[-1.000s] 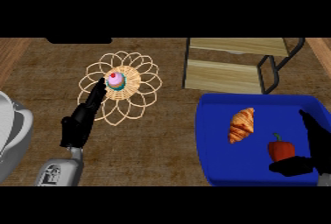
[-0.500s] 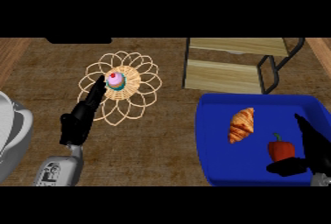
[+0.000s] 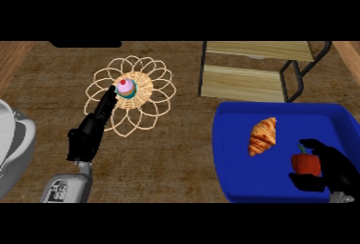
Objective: Pick the bell pepper from the tray and place it in the tiered shelf
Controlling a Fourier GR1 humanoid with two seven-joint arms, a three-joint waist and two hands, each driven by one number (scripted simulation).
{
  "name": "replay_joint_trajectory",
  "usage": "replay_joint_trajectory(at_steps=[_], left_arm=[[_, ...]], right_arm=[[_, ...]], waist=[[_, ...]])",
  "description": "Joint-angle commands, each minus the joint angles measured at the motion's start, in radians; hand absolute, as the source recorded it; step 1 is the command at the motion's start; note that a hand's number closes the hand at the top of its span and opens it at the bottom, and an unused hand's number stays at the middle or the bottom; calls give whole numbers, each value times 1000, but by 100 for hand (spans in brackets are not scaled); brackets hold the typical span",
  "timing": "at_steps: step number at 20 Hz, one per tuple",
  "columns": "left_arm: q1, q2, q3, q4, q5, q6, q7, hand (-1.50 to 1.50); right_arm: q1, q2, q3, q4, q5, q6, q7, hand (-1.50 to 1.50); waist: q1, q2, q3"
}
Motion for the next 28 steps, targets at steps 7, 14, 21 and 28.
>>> replay_joint_trajectory(at_steps=[7, 14, 21, 28], left_arm=[[0, -20, -19, -65, -26, 20, 67, 0], [-58, -19, -23, 54, -7, -28, -16, 0], [-79, -19, -9, 94, -17, -11, -35, 0], [-61, -10, 2, 96, -14, -11, -43, 0]], right_arm=[[55, -23, 29, -95, 65, 35, -36, 150], [-230, 209, 548, 61, 203, -77, 253, 150], [-513, 212, 803, 167, 58, -405, 553, 150], [-681, 213, 863, 68, 108, -645, 681, 150]], waist=[[-2, -1, 0], [88, 10, -2], [57, 7, 0], [42, -2, -2]])
